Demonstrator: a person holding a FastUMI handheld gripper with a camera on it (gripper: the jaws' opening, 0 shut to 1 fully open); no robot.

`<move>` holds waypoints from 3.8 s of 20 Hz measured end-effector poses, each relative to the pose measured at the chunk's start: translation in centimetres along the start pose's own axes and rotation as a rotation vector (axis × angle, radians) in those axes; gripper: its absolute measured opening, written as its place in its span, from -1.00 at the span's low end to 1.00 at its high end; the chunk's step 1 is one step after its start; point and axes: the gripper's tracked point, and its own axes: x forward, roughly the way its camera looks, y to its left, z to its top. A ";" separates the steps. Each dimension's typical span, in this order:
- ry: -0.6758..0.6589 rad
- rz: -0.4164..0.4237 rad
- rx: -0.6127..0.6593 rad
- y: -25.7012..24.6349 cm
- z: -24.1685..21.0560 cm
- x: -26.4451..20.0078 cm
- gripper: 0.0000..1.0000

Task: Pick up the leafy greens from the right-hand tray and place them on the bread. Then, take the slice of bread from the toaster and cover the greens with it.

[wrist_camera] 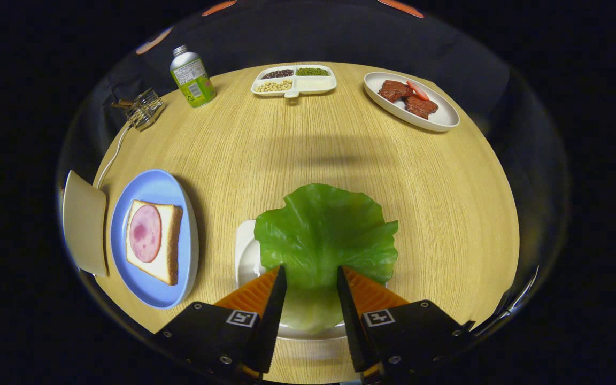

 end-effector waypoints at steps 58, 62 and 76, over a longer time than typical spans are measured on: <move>-0.118 0.242 -0.166 20.7 2.7 -3.7 -0.57; -0.128 0.230 -0.185 20.8 2.9 -4.2 -0.26; -0.228 0.373 -0.120 25.7 7.6 -15.1 0.60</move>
